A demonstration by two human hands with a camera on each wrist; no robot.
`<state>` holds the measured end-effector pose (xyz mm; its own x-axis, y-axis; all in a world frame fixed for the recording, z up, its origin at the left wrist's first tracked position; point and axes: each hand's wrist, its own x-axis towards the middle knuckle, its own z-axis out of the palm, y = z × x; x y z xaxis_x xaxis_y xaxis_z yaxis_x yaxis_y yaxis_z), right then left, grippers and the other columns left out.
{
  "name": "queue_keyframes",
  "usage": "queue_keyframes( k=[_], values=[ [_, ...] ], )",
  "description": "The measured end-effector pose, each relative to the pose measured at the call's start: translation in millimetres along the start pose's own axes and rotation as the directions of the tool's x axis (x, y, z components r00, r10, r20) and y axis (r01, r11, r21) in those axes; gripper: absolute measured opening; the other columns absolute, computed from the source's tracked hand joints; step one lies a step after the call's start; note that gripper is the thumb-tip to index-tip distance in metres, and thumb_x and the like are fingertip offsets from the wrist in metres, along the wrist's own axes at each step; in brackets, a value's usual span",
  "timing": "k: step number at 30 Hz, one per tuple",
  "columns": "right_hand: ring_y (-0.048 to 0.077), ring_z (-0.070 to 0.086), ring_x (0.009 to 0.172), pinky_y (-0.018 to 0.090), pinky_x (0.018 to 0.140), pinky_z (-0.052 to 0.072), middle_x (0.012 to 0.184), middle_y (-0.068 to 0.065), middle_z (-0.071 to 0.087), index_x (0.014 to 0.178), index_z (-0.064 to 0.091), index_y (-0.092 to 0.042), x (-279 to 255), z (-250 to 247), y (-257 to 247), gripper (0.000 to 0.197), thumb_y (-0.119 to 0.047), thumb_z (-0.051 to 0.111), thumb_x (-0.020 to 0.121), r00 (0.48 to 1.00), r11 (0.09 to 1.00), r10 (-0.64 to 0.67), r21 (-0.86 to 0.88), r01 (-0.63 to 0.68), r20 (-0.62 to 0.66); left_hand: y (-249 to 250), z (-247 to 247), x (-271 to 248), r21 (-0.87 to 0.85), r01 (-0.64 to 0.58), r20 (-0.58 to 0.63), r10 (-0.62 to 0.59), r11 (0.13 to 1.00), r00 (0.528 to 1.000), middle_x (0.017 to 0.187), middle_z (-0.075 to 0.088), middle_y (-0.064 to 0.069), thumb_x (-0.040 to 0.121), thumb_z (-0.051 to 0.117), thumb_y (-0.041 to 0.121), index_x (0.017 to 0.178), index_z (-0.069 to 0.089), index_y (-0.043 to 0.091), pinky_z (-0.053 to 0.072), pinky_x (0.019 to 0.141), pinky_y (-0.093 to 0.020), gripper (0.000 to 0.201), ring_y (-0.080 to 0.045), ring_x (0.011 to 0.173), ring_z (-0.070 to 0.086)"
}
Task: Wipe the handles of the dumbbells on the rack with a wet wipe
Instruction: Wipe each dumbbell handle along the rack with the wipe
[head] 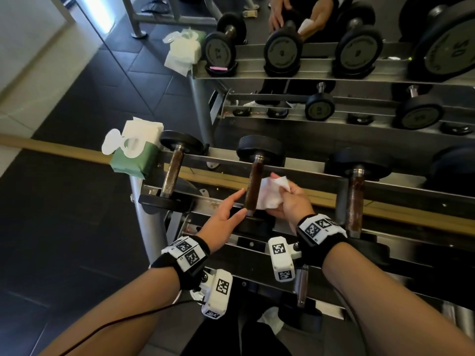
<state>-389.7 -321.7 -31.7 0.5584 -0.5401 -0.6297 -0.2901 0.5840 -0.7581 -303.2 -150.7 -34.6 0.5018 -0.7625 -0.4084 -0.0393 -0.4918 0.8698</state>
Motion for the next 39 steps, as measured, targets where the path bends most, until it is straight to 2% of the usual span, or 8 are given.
queue_keyframes(
  k=[8, 15, 18, 21, 27, 34, 37, 39],
  values=[
    [0.026, 0.061, 0.115, 0.051, 0.104, 0.046, 0.124, 0.006, 0.065, 0.125, 0.059, -0.039, 4, 21, 11, 0.031, -0.023, 0.043, 0.104, 0.995, 0.977, -0.077, -0.194, 0.088, 0.067, 1, 0, -1, -0.048, 0.027, 0.004, -0.026, 0.998, 1.0, 0.155, 0.031, 0.012, 0.101, 0.05, 0.035, 0.152, 0.026, 0.041, 0.028, 0.119, -0.05, 0.057, -0.014, 0.143, 0.034],
    [0.033, 0.07, 0.099, 0.052, 0.09, 0.055, 0.102, 0.011, 0.074, 0.099, 0.075, -0.023, 1, 15, 7, 0.022, -0.041, 0.069, 0.087, 1.0, 1.0, 0.013, -0.022, -0.013, -0.009, -1, -1, 0, -0.155, 0.058, 0.027, -0.054, 0.986, 0.998, 0.151, 0.039, 0.005, 0.1, 0.053, 0.03, 0.149, 0.028, 0.042, 0.033, 0.116, -0.052, 0.056, -0.02, 0.137, 0.043],
    [0.031, 0.06, 0.117, 0.054, 0.101, 0.048, 0.13, 0.01, 0.063, 0.122, 0.065, -0.027, 11, 21, 3, 0.026, -0.023, 0.058, 0.097, 0.995, 0.993, -0.072, -0.102, 0.064, -0.075, -3, -1, 2, -0.165, 0.06, 0.031, -0.056, 0.985, 0.998, 0.151, 0.042, 0.001, 0.1, 0.053, 0.03, 0.149, 0.031, 0.04, 0.032, 0.116, -0.053, 0.055, -0.025, 0.139, 0.042],
    [0.031, 0.051, 0.13, 0.055, 0.105, 0.045, 0.149, 0.009, 0.045, 0.148, 0.038, -0.034, 16, 22, 4, 0.057, -0.011, 0.054, 0.098, 0.993, 0.984, -0.081, -0.163, 0.066, -0.087, -4, -1, 3, -0.127, 0.032, 0.035, -0.028, 0.991, 0.999, 0.141, 0.042, 0.026, 0.101, 0.052, 0.028, 0.138, 0.037, 0.052, 0.027, 0.12, -0.046, 0.047, -0.008, 0.14, 0.036],
    [0.019, 0.06, 0.111, 0.04, 0.096, 0.051, 0.133, 0.004, 0.057, 0.142, 0.049, -0.024, 11, 17, 12, 0.043, -0.01, 0.042, 0.103, 0.995, 0.988, -0.072, -0.128, 0.08, 0.069, -10, -2, 5, -0.051, -0.009, 0.015, 0.01, 0.999, 1.0, 0.155, 0.034, 0.014, 0.1, 0.052, 0.032, 0.144, 0.039, 0.044, 0.021, 0.122, -0.044, 0.047, -0.005, 0.144, 0.028],
    [0.022, 0.061, 0.113, 0.039, 0.094, 0.053, 0.131, 0.007, 0.061, 0.117, 0.065, -0.03, 3, -2, 9, 0.037, -0.008, 0.039, 0.103, 0.991, 0.994, -0.053, -0.084, 0.064, 0.121, -9, -3, 4, -0.069, 0.005, 0.03, -0.003, 0.998, 1.0, 0.142, 0.041, 0.023, 0.102, 0.051, 0.03, 0.142, 0.04, 0.044, 0.029, 0.119, -0.044, 0.044, -0.004, 0.137, 0.037],
    [0.017, 0.062, 0.107, 0.027, 0.076, 0.057, 0.127, 0.004, 0.06, 0.132, 0.058, -0.025, 12, 6, 1, 0.038, -0.009, 0.038, 0.104, 0.992, 0.993, -0.108, -0.046, 0.111, 0.072, -7, -2, 3, -0.051, 0.004, 0.022, -0.003, 0.999, 1.0, 0.147, 0.042, 0.013, 0.102, 0.05, 0.03, 0.143, 0.039, 0.041, 0.03, 0.119, -0.045, 0.044, -0.008, 0.138, 0.038],
    [0.019, 0.06, 0.11, 0.032, 0.085, 0.057, 0.132, 0.005, 0.056, 0.136, 0.056, -0.024, 13, 12, 3, 0.04, -0.008, 0.04, 0.103, 0.989, 0.987, -0.12, -0.093, 0.128, 0.088, -6, -2, 3, -0.039, 0.006, 0.018, -0.005, 0.999, 1.0, 0.147, 0.042, 0.011, 0.102, 0.05, 0.031, 0.145, 0.039, 0.038, 0.032, 0.117, -0.047, 0.046, -0.01, 0.136, 0.04]
  ],
)
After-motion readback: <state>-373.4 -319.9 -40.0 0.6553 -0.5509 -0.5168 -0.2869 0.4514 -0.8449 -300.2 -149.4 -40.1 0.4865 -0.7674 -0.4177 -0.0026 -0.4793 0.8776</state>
